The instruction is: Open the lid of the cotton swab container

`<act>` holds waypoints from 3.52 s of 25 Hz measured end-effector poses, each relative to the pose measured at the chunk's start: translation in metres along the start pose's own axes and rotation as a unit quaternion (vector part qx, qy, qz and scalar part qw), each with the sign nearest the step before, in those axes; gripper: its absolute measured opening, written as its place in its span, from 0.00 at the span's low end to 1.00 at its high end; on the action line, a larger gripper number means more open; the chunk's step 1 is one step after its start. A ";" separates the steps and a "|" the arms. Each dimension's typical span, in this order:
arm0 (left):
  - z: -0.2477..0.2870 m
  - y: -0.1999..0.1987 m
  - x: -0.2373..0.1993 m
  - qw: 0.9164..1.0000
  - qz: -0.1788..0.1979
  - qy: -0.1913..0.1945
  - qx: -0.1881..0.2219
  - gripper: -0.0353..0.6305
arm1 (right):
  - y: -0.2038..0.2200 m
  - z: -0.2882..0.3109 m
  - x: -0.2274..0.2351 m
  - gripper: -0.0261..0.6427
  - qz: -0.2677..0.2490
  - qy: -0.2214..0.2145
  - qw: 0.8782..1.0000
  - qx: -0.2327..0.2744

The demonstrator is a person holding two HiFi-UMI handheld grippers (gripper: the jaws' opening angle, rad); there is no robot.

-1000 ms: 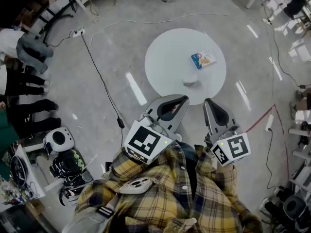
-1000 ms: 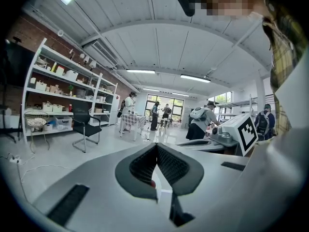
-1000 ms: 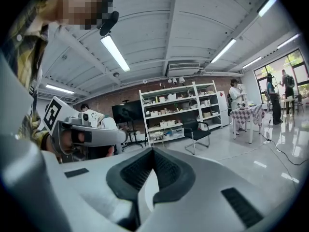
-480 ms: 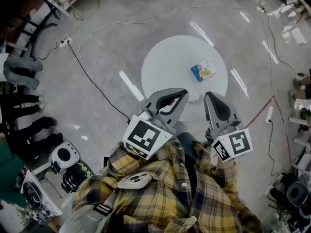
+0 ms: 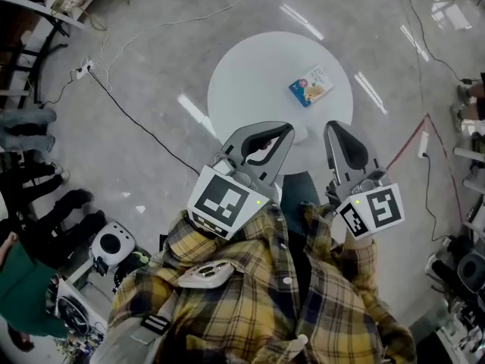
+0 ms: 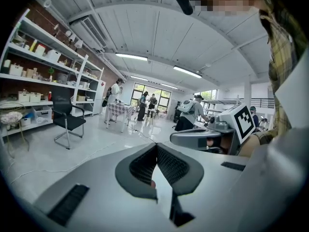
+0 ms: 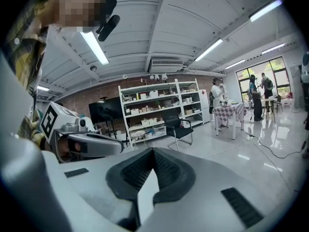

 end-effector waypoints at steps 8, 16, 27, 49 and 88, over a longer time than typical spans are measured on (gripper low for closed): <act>0.021 0.011 0.000 1.000 -0.007 0.001 -0.027 0.08 | 0.003 0.005 0.020 0.06 -0.006 -0.012 1.000 -0.016; 0.031 0.018 -0.006 0.999 -0.001 0.011 -0.041 0.08 | 0.007 0.014 0.024 0.06 -0.003 -0.016 1.000 -0.020; 0.042 0.044 -0.014 0.998 0.010 0.030 -0.063 0.08 | 0.033 0.020 0.028 0.06 0.014 -0.006 0.999 -0.034; 0.075 0.158 -0.040 0.995 0.052 0.039 -0.075 0.09 | 0.132 0.043 0.048 0.06 0.021 -0.013 0.995 -0.092; 0.133 0.248 -0.044 0.955 0.149 0.143 -0.215 0.52 | 0.161 0.052 0.059 0.06 0.097 -0.002 0.990 -0.104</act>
Point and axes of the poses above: the fingertips, and each gripper's own axes: z forward along the fingers, x to its right, y out of its underside, the point moved 9 cm from there along -z, backward along the fingers, and after that the axes turned 4 degrees about y, right-handed, at the moved point
